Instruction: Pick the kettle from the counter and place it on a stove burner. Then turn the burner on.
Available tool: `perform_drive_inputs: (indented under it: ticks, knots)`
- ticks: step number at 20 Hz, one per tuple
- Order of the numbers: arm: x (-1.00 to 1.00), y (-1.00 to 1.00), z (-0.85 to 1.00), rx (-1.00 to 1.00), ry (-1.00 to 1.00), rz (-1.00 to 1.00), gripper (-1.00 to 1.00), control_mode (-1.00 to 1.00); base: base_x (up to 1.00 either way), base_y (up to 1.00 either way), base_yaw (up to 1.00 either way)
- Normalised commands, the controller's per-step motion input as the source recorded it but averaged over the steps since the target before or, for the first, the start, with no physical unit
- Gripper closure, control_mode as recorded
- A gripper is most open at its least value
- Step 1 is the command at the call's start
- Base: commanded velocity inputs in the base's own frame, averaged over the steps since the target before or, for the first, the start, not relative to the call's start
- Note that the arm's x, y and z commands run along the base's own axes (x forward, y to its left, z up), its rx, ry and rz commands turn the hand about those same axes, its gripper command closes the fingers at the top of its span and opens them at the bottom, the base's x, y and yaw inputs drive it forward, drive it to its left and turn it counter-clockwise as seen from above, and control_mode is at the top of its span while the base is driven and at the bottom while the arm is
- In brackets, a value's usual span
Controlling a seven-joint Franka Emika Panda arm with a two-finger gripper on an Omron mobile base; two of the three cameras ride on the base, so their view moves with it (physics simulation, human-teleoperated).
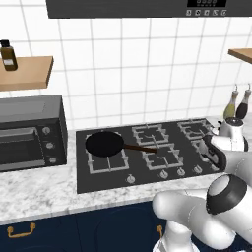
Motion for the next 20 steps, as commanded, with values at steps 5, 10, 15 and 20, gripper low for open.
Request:
perform_drive_inputs:
  ticks: [5,10,15,20]
  knots:
    - [0.17,-0.10,-0.15,0.00,0.04,-0.04,-1.00,-1.00,0.00,0.00,0.00]
    - [0.09,-0.19,-0.43,0.00,0.03,-0.02,-1.00,-1.00,0.00,0.00,0.00]
    - [0.10,-0.13,-0.31,0.00,0.01,0.00,-1.00,-1.00,0.00,0.00,0.00]
    - [0.14,0.00,-0.13,0.00,0.00,0.00,1.00,-1.00,0.00,0.00,0.00]
